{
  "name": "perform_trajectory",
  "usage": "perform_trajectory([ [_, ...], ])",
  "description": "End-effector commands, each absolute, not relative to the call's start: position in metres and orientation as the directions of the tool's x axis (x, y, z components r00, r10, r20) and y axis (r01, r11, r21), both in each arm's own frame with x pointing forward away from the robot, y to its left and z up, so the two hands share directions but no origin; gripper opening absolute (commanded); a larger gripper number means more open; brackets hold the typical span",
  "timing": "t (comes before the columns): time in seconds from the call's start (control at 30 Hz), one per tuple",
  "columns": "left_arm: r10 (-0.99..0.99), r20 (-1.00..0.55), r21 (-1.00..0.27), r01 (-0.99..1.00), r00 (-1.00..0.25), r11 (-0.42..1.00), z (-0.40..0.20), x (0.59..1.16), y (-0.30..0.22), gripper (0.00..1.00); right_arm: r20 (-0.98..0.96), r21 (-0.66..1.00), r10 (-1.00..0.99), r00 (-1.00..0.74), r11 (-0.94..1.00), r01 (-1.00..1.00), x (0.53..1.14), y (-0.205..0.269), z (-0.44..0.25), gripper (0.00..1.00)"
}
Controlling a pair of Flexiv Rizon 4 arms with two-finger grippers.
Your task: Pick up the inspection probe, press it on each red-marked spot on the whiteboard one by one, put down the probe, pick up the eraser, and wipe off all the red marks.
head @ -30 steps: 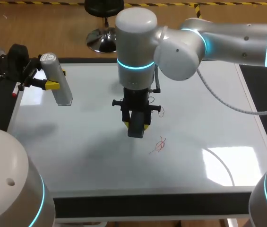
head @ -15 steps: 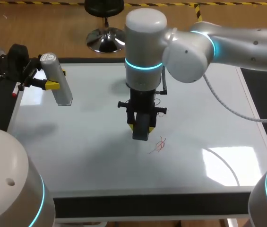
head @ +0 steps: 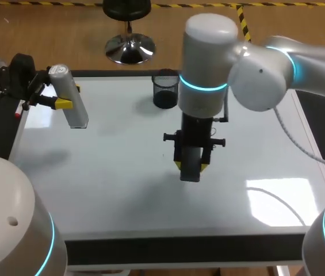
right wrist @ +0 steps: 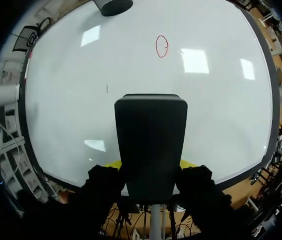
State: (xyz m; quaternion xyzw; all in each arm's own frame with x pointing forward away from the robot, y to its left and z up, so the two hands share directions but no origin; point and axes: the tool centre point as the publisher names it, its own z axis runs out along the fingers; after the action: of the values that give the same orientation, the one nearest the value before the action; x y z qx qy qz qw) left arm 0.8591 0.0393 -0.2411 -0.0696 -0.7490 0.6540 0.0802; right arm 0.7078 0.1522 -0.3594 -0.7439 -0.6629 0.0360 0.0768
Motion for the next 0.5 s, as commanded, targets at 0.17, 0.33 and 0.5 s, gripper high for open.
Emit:
perform_trajectory([
  [0.17, 0.212, 0.028, -0.991, 0.001, -0.977, 0.133, -0.241, 0.860, 0.040, 0.00, 0.113, -0.156, 0.980, 0.163, -0.145, 0.977, 0.686, 0.111, -0.344, 0.00],
  [0.33, 0.212, 0.028, -0.991, 0.001, -0.977, 0.133, -0.241, 0.860, 0.040, 0.00, 0.113, -0.161, 0.976, 0.188, -0.169, 0.972, 0.678, 0.091, -0.340, 0.00],
  [0.5, 0.212, 0.028, -0.991, 0.001, -0.977, 0.133, -0.241, 0.860, 0.040, 0.00, 0.124, -0.166, 0.975, 0.186, -0.165, 0.972, 0.677, 0.073, -0.340, 0.00],
])
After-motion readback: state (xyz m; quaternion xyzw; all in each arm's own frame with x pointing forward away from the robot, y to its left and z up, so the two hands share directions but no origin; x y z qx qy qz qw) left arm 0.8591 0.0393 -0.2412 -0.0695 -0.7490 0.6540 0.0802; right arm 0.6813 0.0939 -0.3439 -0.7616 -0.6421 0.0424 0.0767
